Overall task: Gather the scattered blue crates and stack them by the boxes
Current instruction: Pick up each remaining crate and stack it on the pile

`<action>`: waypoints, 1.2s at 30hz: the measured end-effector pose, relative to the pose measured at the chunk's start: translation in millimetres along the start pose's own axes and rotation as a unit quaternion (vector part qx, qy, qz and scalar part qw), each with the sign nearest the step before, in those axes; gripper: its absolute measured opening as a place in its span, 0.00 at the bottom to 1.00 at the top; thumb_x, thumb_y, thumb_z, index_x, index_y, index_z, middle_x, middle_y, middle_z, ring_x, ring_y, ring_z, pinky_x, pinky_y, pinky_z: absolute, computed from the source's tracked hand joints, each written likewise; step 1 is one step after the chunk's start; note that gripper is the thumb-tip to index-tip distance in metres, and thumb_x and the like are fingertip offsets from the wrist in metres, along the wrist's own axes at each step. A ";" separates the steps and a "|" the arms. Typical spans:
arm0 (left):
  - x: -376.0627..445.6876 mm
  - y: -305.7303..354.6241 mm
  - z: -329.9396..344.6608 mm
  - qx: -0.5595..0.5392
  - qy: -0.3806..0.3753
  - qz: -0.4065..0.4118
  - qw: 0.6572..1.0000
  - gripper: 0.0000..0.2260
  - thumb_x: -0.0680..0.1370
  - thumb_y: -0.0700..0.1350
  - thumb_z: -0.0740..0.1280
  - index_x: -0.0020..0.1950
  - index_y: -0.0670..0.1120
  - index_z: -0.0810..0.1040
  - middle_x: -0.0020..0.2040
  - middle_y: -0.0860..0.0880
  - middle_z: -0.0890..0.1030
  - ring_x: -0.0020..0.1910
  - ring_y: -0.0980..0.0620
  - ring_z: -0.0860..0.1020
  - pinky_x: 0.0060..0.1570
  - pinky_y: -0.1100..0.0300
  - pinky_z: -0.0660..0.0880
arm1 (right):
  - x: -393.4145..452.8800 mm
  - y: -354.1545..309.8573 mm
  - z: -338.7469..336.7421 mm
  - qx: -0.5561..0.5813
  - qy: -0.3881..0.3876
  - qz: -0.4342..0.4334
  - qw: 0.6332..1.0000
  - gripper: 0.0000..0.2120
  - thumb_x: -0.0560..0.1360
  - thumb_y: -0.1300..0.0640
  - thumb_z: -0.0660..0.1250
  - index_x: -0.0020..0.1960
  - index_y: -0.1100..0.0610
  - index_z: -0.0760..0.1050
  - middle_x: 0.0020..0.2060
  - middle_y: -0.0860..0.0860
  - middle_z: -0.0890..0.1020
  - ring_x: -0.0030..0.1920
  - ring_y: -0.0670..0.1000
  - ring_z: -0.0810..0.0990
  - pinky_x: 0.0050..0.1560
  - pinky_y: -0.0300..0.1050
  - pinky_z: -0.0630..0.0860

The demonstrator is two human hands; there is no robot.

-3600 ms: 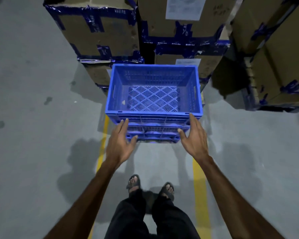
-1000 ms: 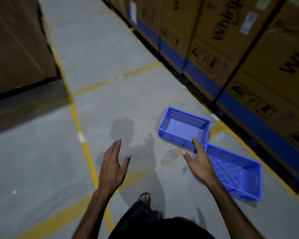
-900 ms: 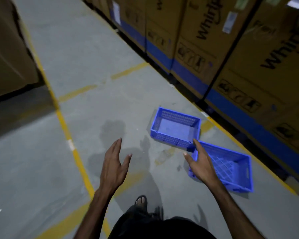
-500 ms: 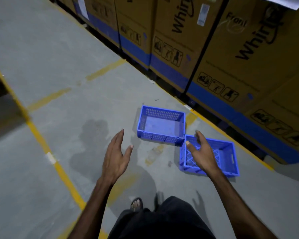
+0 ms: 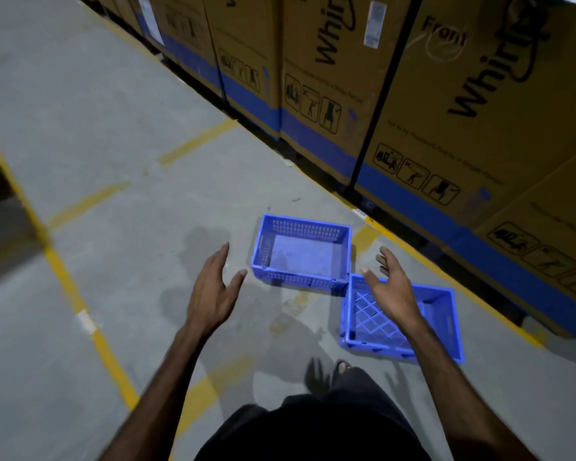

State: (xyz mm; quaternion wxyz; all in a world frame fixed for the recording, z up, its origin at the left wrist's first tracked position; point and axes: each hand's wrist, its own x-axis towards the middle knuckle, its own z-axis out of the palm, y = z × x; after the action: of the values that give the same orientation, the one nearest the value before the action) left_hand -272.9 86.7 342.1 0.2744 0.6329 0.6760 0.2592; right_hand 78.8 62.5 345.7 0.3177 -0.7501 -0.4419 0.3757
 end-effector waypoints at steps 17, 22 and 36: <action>173.0 -44.9 205.5 -0.033 -0.026 -0.176 0.984 0.32 0.80 0.57 0.69 0.81 0.49 0.64 0.76 0.46 0.72 0.66 0.45 0.77 0.64 0.48 0.75 | 280.8 113.4 23.3 -0.074 -0.097 0.047 0.991 0.33 0.80 0.51 0.70 0.81 0.53 0.61 0.72 0.55 0.74 0.71 0.58 0.74 0.68 0.58 0.73; 238.1 -156.8 295.5 -0.004 -0.069 -0.183 0.981 0.34 0.79 0.60 0.69 0.81 0.48 0.64 0.75 0.43 0.73 0.67 0.43 0.77 0.64 0.47 0.75 | 358.8 211.7 96.7 -0.045 -0.088 0.115 0.988 0.31 0.80 0.53 0.70 0.80 0.55 0.63 0.71 0.56 0.76 0.68 0.58 0.76 0.64 0.56 0.75; 395.9 -356.6 463.1 0.084 -0.065 -0.100 0.989 0.36 0.71 0.58 0.62 0.74 0.37 0.71 0.65 0.34 0.80 0.60 0.33 0.79 0.59 0.45 0.74 | 537.9 414.9 245.2 -0.079 -0.063 0.097 0.990 0.23 0.82 0.55 0.67 0.75 0.55 0.67 0.64 0.57 0.79 0.49 0.56 0.78 0.50 0.49 0.72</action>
State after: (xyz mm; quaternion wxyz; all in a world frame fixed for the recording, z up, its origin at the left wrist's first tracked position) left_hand -222.7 460.1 -254.9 0.2878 0.5981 0.7363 0.1312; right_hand 223.7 413.9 -268.4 0.1911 -0.7869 -0.4148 0.4150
